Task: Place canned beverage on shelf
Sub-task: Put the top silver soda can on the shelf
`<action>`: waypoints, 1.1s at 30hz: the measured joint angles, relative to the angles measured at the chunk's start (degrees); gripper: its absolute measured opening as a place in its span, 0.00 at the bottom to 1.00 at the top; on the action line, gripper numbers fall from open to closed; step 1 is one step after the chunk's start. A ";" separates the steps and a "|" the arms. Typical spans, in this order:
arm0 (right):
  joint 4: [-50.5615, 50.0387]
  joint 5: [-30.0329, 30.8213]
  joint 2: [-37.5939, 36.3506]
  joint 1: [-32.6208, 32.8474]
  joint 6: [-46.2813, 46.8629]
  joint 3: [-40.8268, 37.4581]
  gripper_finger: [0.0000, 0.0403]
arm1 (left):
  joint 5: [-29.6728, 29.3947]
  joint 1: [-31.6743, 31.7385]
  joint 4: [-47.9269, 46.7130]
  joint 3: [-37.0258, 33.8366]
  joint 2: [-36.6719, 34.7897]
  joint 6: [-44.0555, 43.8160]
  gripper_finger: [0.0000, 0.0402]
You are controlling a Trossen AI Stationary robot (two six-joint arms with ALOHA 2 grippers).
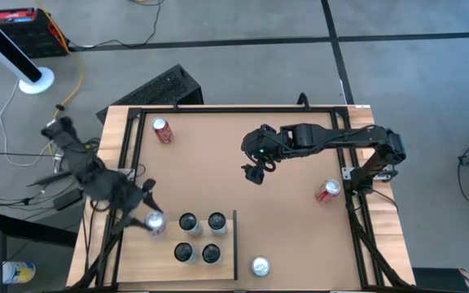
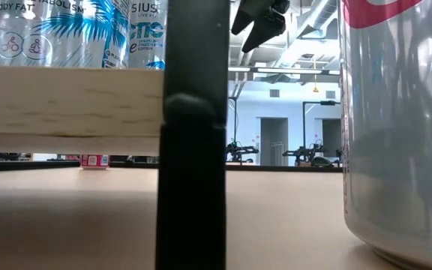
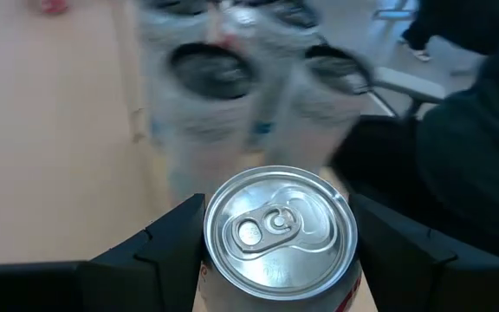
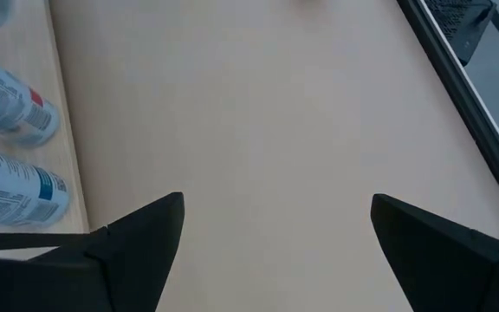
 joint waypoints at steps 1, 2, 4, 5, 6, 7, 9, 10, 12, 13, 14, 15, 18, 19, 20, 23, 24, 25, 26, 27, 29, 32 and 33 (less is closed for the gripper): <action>0.02 0.00 0.00 0.00 0.30 0.00 0.98 | -2.46 -3.03 1.74 0.00 1.38 -0.44 0.58; 0.02 0.00 0.00 0.00 0.44 0.00 0.98 | -4.66 -5.87 3.27 0.00 2.91 -0.79 0.58; 0.02 0.00 0.00 0.16 0.56 0.00 0.98 | -10.32 -11.26 5.79 0.00 5.94 -2.35 0.58; 0.05 0.06 0.00 0.29 0.87 0.00 0.98 | -12.82 -13.78 7.03 0.00 7.40 -3.41 0.58; 0.14 0.32 0.00 0.37 1.35 0.00 0.98 | -15.44 -16.35 8.16 0.00 8.91 -4.75 0.58; 0.27 0.64 0.00 0.50 1.82 0.00 0.98 | -18.08 -18.73 9.12 0.00 10.34 -6.42 0.58; 0.45 1.54 0.00 0.91 2.80 0.00 0.98 | -23.56 -23.21 10.59 0.00 13.42 -9.27 0.58; 0.48 1.95 0.00 1.19 3.24 0.00 0.98 | -26.23 -25.18 11.66 0.00 15.11 -10.29 0.58; 0.48 3.21 0.00 1.75 4.18 0.00 0.98 | -31.12 -28.21 15.63 0.00 18.50 -10.60 0.58; 0.50 3.53 0.00 2.08 4.83 0.00 0.98 | -32.87 -29.27 18.14 0.00 20.28 -10.29 0.58; 0.50 4.07 0.00 2.40 5.52 0.00 0.98 | -34.35 -30.12 20.63 0.00 22.12 -9.67 0.58; 0.50 4.52 0.00 2.74 6.23 0.00 0.98 | -35.28 -30.77 22.75 0.02 23.89 -9.01 0.58; 0.52 5.73 0.00 3.79 8.13 0.00 0.98 | -35.86 -31.70 27.95 0.00 28.51 -7.32 0.58; 0.53 5.99 0.00 4.16 8.62 0.00 0.98 | -36.10 -31.74 29.57 0.00 29.72 -7.30 0.58; 0.59 5.99 0.00 4.50 8.95 0.00 0.98 | -36.37 -31.74 30.47 0.00 30.73 -7.28 0.58; 0.64 6.02 0.00 5.54 9.27 0.00 0.98 | -38.93 -31.65 31.15 0.00 33.25 -7.08 0.58; 0.64 6.07 0.00 5.85 9.28 0.00 0.98 | -39.80 -31.47 31.44 -0.01 33.81 -6.60 0.58; 0.63 6.35 0.00 6.17 9.30 0.00 0.98 | -40.51 -31.27 32.00 -0.02 34.20 -5.98 0.58; 0.63 7.02 0.00 6.47 9.31 0.00 0.98 | -40.97 -30.98 32.72 -0.02 34.45 -5.69 0.58; 0.59 7.58 0.00 6.74 9.34 0.00 0.98 | -41.15 -30.73 33.36 -0.02 34.73 -5.57 0.58; 0.57 8.14 0.00 7.15 8.94 0.00 0.98 | -41.08 -30.09 34.42 -0.02 35.36 -4.61 0.58; 0.25 8.61 0.00 7.21 8.75 0.00 0.98 | -39.78 -29.02 34.84 -0.02 35.82 -4.44 0.58; 0.08 8.63 0.00 7.19 8.75 0.00 0.98 | -39.50 -28.81 34.88 -0.02 35.93 -4.68 0.58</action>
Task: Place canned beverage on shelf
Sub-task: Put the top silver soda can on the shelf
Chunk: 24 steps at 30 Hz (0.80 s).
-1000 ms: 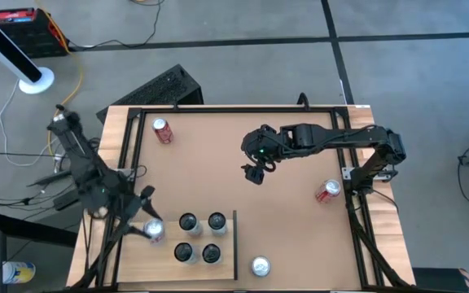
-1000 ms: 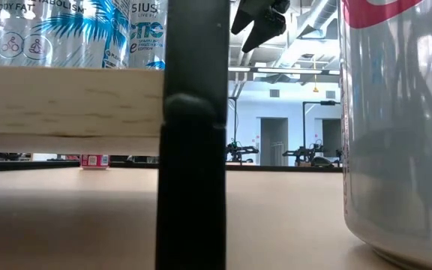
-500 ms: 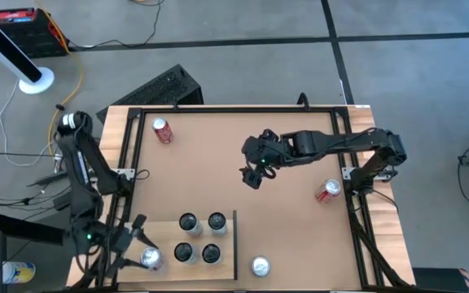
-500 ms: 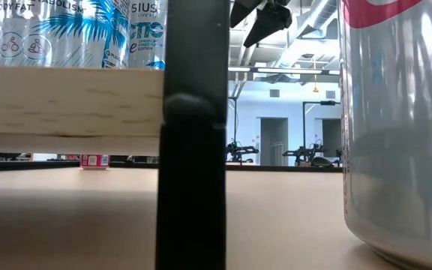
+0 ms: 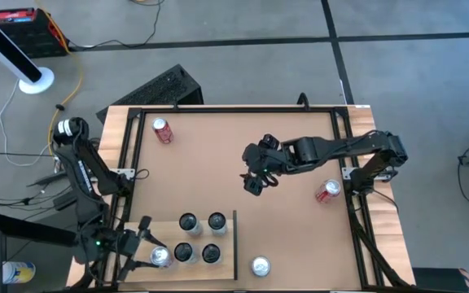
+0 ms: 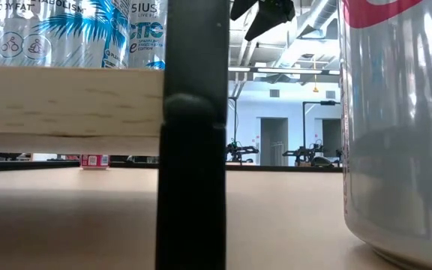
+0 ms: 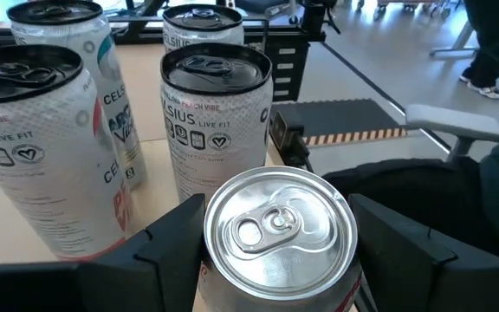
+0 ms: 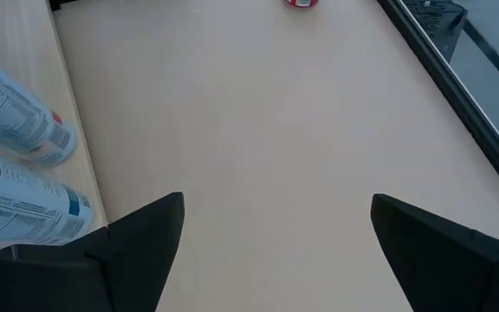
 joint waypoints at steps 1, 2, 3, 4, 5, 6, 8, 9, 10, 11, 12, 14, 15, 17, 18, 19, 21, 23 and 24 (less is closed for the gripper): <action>-0.04 0.02 0.00 0.00 0.00 0.00 0.98 | 0.20 0.17 0.02 0.00 0.16 -0.18 0.58; -0.06 0.04 0.00 -0.03 0.00 0.00 0.98 | 0.25 0.25 -0.09 0.00 0.36 -0.30 0.58; -0.06 0.08 0.00 -0.04 0.00 0.00 0.98 | 0.42 0.28 -0.46 0.00 0.39 -0.27 0.58; -0.06 0.16 0.00 -0.06 0.02 0.00 0.98 | 0.78 0.28 -0.68 0.00 0.39 -0.26 0.58; -0.06 0.20 0.00 -0.04 0.02 0.00 0.98 | 1.35 0.28 -0.69 0.00 0.39 -0.25 0.58; -0.08 0.20 0.00 -0.04 0.04 0.00 0.98 | 2.08 0.28 -0.66 0.00 0.39 -0.14 0.58; -0.06 0.17 0.00 -0.04 0.42 0.00 0.98 | 2.74 0.28 -0.88 0.00 0.39 0.15 0.58; -0.08 0.17 0.00 -0.03 0.50 0.00 0.98 | 2.90 0.26 -1.05 0.00 0.39 0.13 0.58; -0.08 0.17 0.00 -0.01 0.68 0.00 0.98 | 3.09 0.27 -1.26 0.00 0.37 0.10 0.58; -0.08 0.17 0.00 -0.02 0.88 0.00 0.98 | 3.49 0.28 -1.52 0.03 0.36 0.11 0.58; -0.11 0.17 0.00 -0.02 1.03 0.00 0.98 | 3.92 0.28 -1.71 0.06 0.33 0.20 0.58; -0.11 0.17 0.00 -0.02 1.11 0.00 0.98 | 4.32 0.30 -1.75 0.09 0.30 0.73 0.58; -0.11 0.17 0.00 -0.02 1.11 0.00 0.98 | 4.39 0.30 -1.75 0.09 0.30 1.12 0.58; -0.11 0.17 0.00 -0.02 1.23 0.00 0.98 | 4.67 0.30 -1.92 0.09 0.30 1.63 0.60; -0.13 0.17 0.00 -0.02 1.41 0.00 0.98 | 4.74 0.30 -1.92 0.09 0.30 1.71 0.63; -0.16 0.17 0.01 -0.02 1.53 0.00 0.98 | 4.87 0.30 -1.95 0.09 0.30 1.67 0.67; -0.17 0.15 0.00 -0.02 1.55 0.00 0.98 | 4.92 0.30 -2.09 0.09 0.30 1.63 0.73; -0.18 0.15 0.00 -0.02 1.55 0.00 0.98 | 4.91 0.30 -2.27 0.09 0.30 1.62 0.78; -0.18 0.15 0.00 -0.02 1.55 0.00 0.98 | 4.91 0.30 -2.21 0.09 0.30 1.64 0.79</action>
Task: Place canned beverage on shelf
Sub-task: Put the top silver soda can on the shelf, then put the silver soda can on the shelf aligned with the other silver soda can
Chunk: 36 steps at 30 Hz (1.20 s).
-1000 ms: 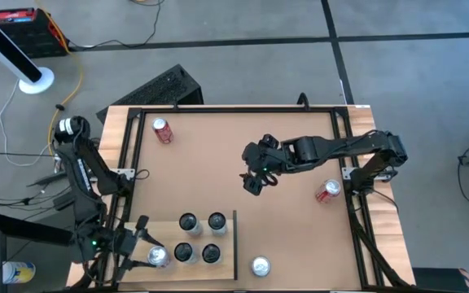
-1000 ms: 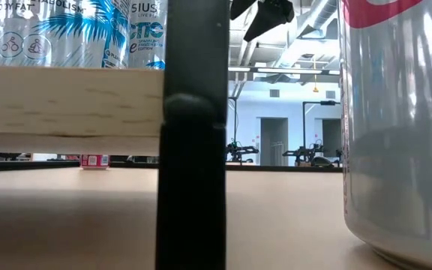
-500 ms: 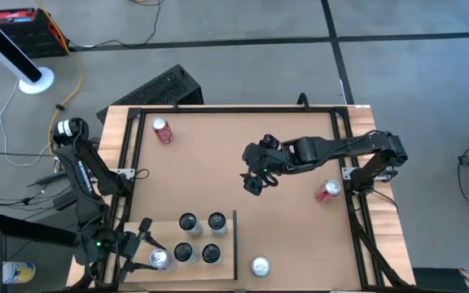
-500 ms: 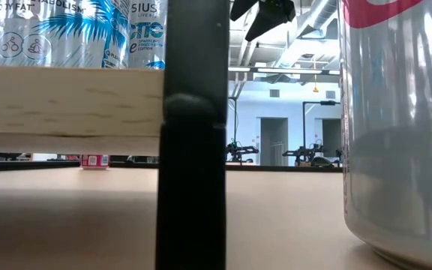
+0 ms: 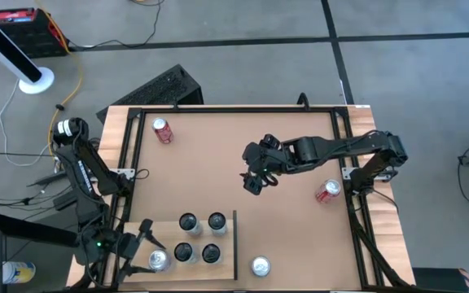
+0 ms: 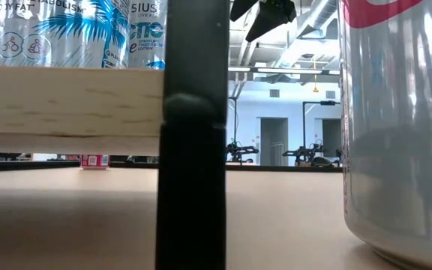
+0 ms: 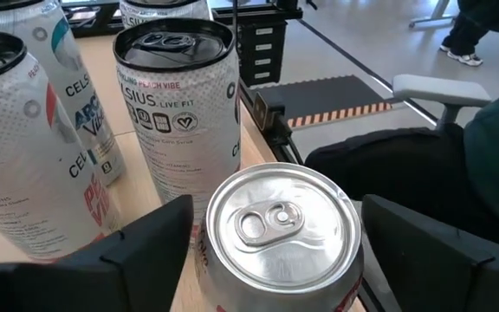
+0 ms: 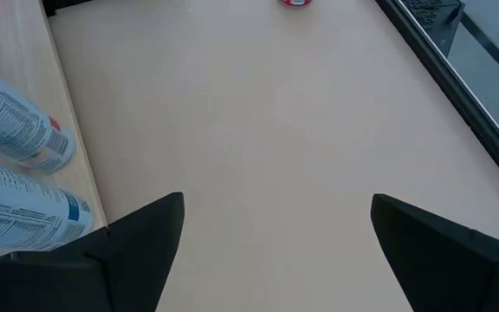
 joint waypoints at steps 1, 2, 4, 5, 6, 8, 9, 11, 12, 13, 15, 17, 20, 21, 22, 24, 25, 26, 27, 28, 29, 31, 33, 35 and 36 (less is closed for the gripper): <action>-0.01 0.00 0.00 0.00 0.00 0.00 0.98 | -0.02 0.00 0.00 0.00 0.00 0.00 0.81; 0.00 0.00 0.00 0.00 0.00 0.00 0.98 | -0.02 0.00 0.00 0.00 0.00 0.00 0.81; -0.01 0.00 0.00 0.00 0.00 0.00 0.98 | -0.02 0.00 0.20 0.00 0.00 0.02 0.82; 0.01 -0.02 0.00 0.00 0.00 0.00 0.98 | -0.03 0.00 0.47 0.00 0.00 0.10 0.82; 0.05 -0.02 0.00 0.00 0.01 0.00 0.98 | -0.04 0.00 0.83 0.00 0.00 0.57 0.82; 0.88 -0.22 0.00 0.02 0.04 0.00 0.98 | -0.03 0.00 1.72 0.00 -0.32 2.78 0.82; 1.72 -0.39 0.00 0.17 0.23 0.00 0.98 | -0.04 0.00 2.34 0.01 -0.66 3.88 0.82; 3.87 -0.77 0.00 0.66 0.38 0.00 0.98 | -0.04 0.00 2.06 0.98 -1.43 5.92 0.83; 5.05 -1.47 0.01 1.06 0.16 0.00 0.98 | 0.00 0.00 1.85 1.78 -1.90 6.93 0.83; 5.89 -2.01 0.00 1.64 -0.03 0.00 0.98 | 0.07 0.00 1.58 2.60 -2.46 8.26 0.83; 6.75 -2.72 0.00 3.20 -0.48 0.00 0.98 | 0.21 -0.02 1.21 4.22 -3.63 11.71 0.83; 7.27 -3.17 -0.03 5.41 0.07 0.00 0.98 | 0.15 -0.02 0.59 5.64 -5.01 15.47 0.83; 7.14 -3.30 -0.11 10.49 2.98 0.00 0.98 | -1.67 -0.02 0.24 6.49 -6.82 21.19 0.83; 7.23 -3.32 -0.07 12.55 4.46 0.00 0.98 | -2.67 0.05 0.07 6.48 -7.25 22.75 0.83; 7.54 -3.44 0.32 14.76 6.26 0.01 0.98 | -3.43 0.31 0.06 6.36 -7.63 24.02 0.83; 9.14 -4.03 1.61 19.28 10.25 0.07 0.98 | -4.01 1.27 -0.69 5.99 -8.31 25.15 0.83; 9.80 -4.15 2.47 21.54 12.32 0.07 0.98 | -3.97 1.83 -1.37 5.99 -8.49 25.24 0.83; 10.77 -4.35 3.54 23.74 14.27 0.04 0.98 | -3.84 2.41 -2.11 5.99 -8.64 25.20 0.83; 12.47 -4.48 4.71 25.71 15.99 0.04 0.98 | -3.58 3.03 -2.60 5.99 -8.75 25.02 0.83; 14.13 -4.50 5.86 27.65 17.51 0.04 0.98 | -3.50 3.71 -2.93 5.99 -8.81 24.85 0.83; 15.60 -4.48 7.03 29.48 19.06 0.04 0.98 | -3.50 4.35 -3.03 5.99 -8.83 24.70 0.83; 19.18 -4.48 9.55 32.51 21.74 0.04 0.98 | -3.48 5.42 -2.99 5.99 -8.83 24.57 0.83; 22.59 -4.52 12.17 34.76 23.96 0.11 0.98 | -3.45 6.23 -2.71 5.99 -8.91 24.45 0.83; 22.48 -4.23 14.52 36.34 25.68 1.06 0.98 | -3.45 6.96 -2.09 5.99 -8.94 23.90 0.83; 21.54 -3.63 15.65 36.85 26.42 1.90 0.98 | -3.43 7.28 -1.85 5.99 -8.94 23.57 0.83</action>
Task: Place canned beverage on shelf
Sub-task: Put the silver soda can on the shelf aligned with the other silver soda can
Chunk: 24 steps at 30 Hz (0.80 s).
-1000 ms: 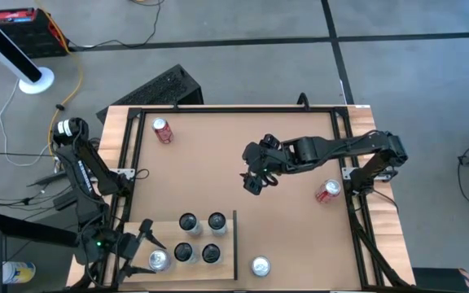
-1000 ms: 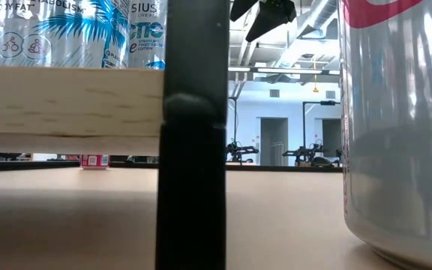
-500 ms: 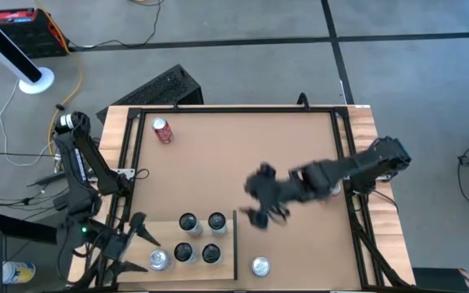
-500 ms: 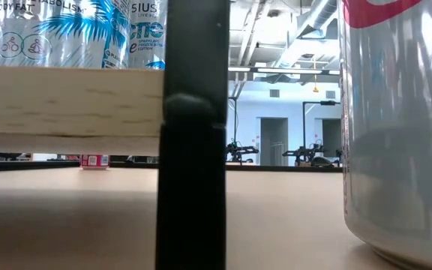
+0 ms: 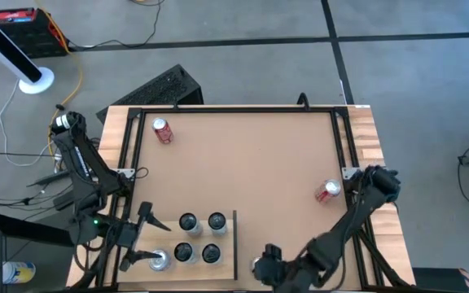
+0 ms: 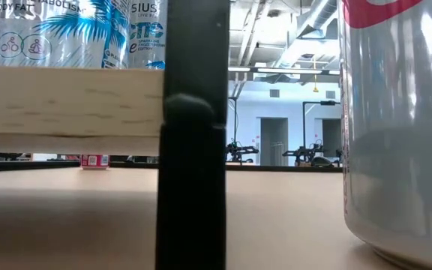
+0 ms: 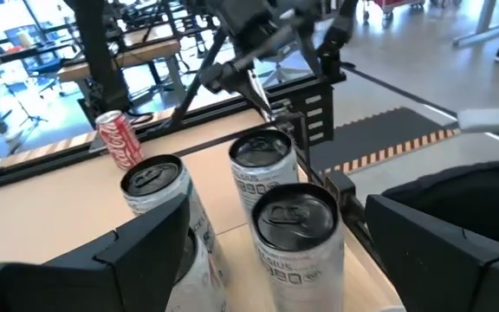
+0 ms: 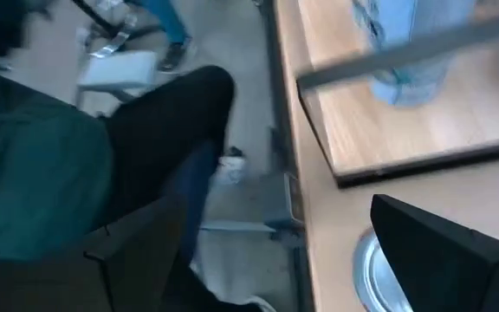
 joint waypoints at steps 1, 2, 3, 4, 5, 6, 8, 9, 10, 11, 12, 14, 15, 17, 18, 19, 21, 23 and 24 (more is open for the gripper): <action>-1.91 0.91 1.05 0.47 0.79 1.02 0.98 | 0.00 0.28 0.04 0.00 -0.02 -0.08 0.83; -4.46 2.37 1.71 0.82 1.24 2.03 0.98 | 0.00 0.48 0.02 -0.02 -0.02 -0.10 0.83; -6.93 3.76 2.40 1.14 1.59 3.07 0.98 | 0.02 0.75 0.01 -0.02 -0.02 -0.10 0.83; -9.04 4.87 3.10 1.29 1.75 4.19 0.98 | 0.01 1.01 0.02 -0.02 -0.02 -0.05 0.83; -11.00 5.48 3.67 1.35 2.02 5.23 0.98 | 0.15 1.32 0.01 -0.02 -0.02 0.22 0.83; -12.94 5.80 4.10 1.36 2.18 6.14 0.98 | 0.57 1.66 -0.01 -0.02 -0.02 0.65 0.83; -16.06 6.40 4.22 1.31 2.71 7.30 0.98 | 1.81 2.40 -0.01 -0.02 -0.04 1.87 0.83; -16.02 6.67 4.19 1.28 2.99 7.55 0.98 | 2.52 2.71 -0.03 -0.02 -0.08 2.43 0.83; -15.93 6.88 4.04 1.03 3.14 7.66 0.98 | 3.47 3.07 -0.11 -0.02 -0.18 2.89 0.83; -16.55 7.03 3.91 0.75 3.11 7.67 0.98 | 4.18 3.35 -0.35 -0.02 -0.32 3.18 0.83; -17.55 7.05 3.86 0.53 2.97 7.64 0.98 | 4.89 3.67 -0.57 -0.02 -0.48 3.27 0.83; -19.47 6.74 3.96 0.01 2.95 7.59 0.98 | 6.52 4.21 -1.11 -0.02 -0.82 3.27 0.83; -20.44 6.38 3.98 -0.31 3.55 7.59 0.98 | 6.95 4.26 -1.51 -0.02 -1.02 3.22 0.83; -22.43 5.33 3.98 -0.70 4.15 7.59 0.98 | 8.03 4.26 -2.57 -0.04 -1.54 2.90 0.83; -22.80 4.28 3.98 -1.00 4.17 7.59 0.98 | 8.25 4.26 -3.02 -0.04 -1.79 2.50 0.83; -22.74 3.25 3.98 -1.42 4.19 7.59 0.98 | 8.50 4.21 -3.52 -0.04 -2.03 2.22 0.83; -22.54 0.91 4.00 -2.17 4.27 7.59 0.98 | 8.48 4.24 -4.58 -0.06 -2.59 1.96 0.83; -22.06 -0.30 4.00 -2.65 4.61 7.59 0.98 | 8.44 4.24 -4.63 -0.07 -3.07 1.96 0.83; -22.14 -0.47 4.00 -2.69 4.61 7.59 0.98 | 8.40 4.24 -4.59 -0.07 -3.28 1.96 0.83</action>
